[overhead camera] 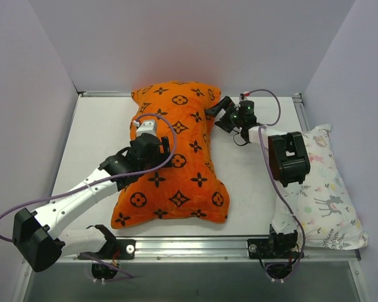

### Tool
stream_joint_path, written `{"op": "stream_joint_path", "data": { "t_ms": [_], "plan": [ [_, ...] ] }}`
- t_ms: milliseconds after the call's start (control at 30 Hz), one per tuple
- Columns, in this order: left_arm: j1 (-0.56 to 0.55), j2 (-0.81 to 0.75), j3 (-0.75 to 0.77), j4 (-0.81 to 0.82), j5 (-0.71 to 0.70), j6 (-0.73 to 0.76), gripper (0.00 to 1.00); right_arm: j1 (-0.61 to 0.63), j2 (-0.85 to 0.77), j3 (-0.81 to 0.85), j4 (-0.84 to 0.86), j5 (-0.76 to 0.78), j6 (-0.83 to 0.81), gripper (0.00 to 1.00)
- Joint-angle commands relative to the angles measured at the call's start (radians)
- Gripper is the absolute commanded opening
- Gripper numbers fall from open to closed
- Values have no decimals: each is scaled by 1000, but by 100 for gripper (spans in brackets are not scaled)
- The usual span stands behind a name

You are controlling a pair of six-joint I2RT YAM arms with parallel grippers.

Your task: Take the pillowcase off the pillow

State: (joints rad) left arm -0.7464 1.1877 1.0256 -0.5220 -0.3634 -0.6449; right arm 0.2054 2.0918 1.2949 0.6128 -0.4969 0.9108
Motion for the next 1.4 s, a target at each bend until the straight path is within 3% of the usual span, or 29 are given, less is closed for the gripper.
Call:
{"op": "stream_joint_path", "data": {
  "t_ms": [0,133,200,233,267,367,500,633,667,767,933,1033,1167,1367],
  "plan": [
    [-1,1,-16,-16,-65,-35,82,52,43,119,70,20,11,100],
    [-1,9,-38,-21,-85,-59,71,84,96,178,68,35,11,96],
    [5,15,-44,-24,-92,-65,64,89,96,166,119,37,39,86],
    [12,15,-51,-27,-95,-68,51,92,91,158,134,37,45,78],
    [16,13,-56,-27,-95,-70,44,92,85,155,139,37,51,47],
    [51,7,-64,-29,-88,-65,18,86,13,97,140,57,45,0],
    [117,7,-42,-29,-92,-47,11,75,-169,-12,139,69,10,0],
    [203,62,25,-27,-60,-22,9,123,-389,-43,-39,147,-160,0],
    [240,73,57,-27,-54,-21,10,167,-474,-34,-147,177,-203,0],
    [300,119,105,-9,-10,-18,18,245,-581,35,-315,263,-341,0],
    [314,142,270,-22,59,54,74,386,-628,248,-608,337,-458,0],
    [305,87,356,-41,104,128,88,414,-610,334,-703,370,-486,0],
    [263,6,416,-101,144,230,92,437,-605,377,-775,412,-497,0],
    [193,-109,354,-111,199,290,95,479,-570,455,-844,469,-520,0]
  ]
}}
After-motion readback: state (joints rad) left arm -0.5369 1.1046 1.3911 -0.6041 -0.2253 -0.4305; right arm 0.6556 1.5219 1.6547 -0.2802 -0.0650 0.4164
